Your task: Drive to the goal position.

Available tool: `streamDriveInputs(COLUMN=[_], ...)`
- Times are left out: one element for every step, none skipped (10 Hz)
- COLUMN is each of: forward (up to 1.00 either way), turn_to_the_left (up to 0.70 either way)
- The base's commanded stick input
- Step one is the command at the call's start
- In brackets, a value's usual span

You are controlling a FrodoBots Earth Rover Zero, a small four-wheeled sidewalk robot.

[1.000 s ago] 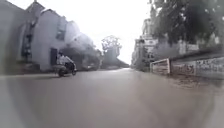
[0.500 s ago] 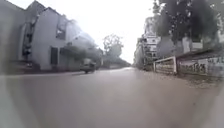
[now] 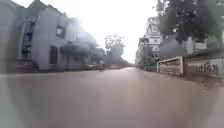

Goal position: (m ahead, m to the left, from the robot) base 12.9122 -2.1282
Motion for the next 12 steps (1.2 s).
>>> streamDriveInputs(forward=[1.0, 1.0, 1.0, 1.0, 1.0, 1.0, 1.0, 1.0, 1.0, 1.0, 1.0, 1.0], turn_to_the_left=[-0.34, -0.34, -0.34, -0.34, -0.34, -0.21, 0.06, 0.06, 0.06, 0.06, 0.06, 0.06])
